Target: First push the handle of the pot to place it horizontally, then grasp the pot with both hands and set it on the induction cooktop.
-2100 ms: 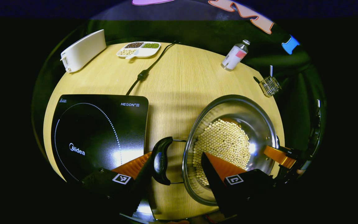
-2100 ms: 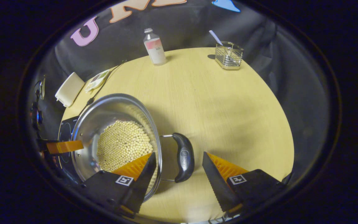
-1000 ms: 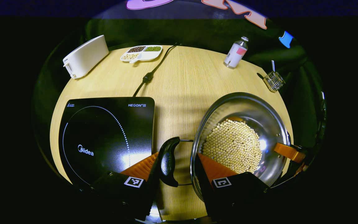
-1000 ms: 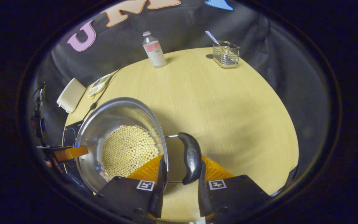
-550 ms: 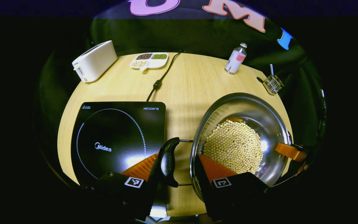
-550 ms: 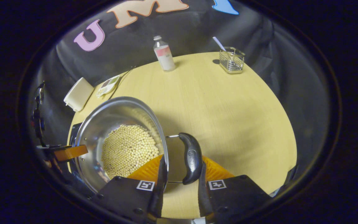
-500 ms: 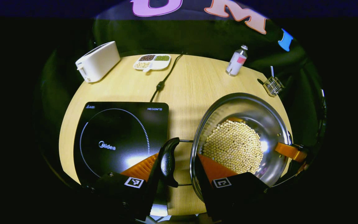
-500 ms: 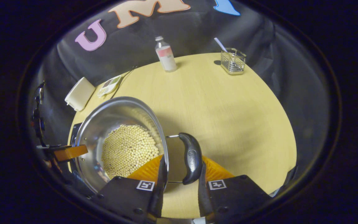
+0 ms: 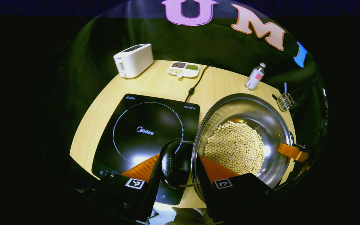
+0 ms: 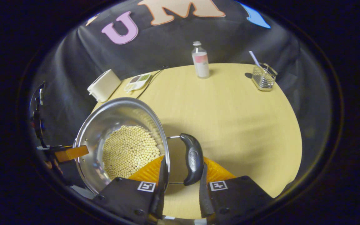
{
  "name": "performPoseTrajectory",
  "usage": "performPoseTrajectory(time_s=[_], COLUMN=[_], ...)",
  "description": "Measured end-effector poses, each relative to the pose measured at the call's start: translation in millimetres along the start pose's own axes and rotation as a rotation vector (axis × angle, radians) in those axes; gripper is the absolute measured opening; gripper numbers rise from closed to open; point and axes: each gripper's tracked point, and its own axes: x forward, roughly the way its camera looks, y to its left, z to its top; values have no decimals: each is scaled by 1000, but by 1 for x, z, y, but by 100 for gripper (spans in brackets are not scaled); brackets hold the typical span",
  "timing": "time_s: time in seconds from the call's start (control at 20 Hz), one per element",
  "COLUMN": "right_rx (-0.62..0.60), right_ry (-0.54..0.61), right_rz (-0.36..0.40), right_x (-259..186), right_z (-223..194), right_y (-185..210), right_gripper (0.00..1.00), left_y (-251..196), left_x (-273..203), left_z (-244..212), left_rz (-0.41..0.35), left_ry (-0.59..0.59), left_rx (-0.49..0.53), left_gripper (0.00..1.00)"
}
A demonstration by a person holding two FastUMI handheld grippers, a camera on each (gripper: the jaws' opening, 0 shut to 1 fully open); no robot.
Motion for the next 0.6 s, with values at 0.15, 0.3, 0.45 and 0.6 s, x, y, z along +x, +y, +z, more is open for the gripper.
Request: performPoseTrajectory(time_s=[0.15,0.3,0.45,0.6], right_rx=[-35,-46,-34,-7], right_ry=[5,1,-8,-26], right_rz=[16,16,1,-26], right_x=[0,-1,0,4], right_z=[-2,-3,-2,0], right_y=[17,30,44,63], right_gripper=[48,48,45,48], left_y=[15,27,41,59], left_x=[-7,-9,-6,2], left_z=[-7,-8,-1,12], left_rz=[19,18,3,-27], left_ry=[3,0,-5,-8], left_rx=[-37,-51,-36,-6], left_gripper=[66,66,66,66])
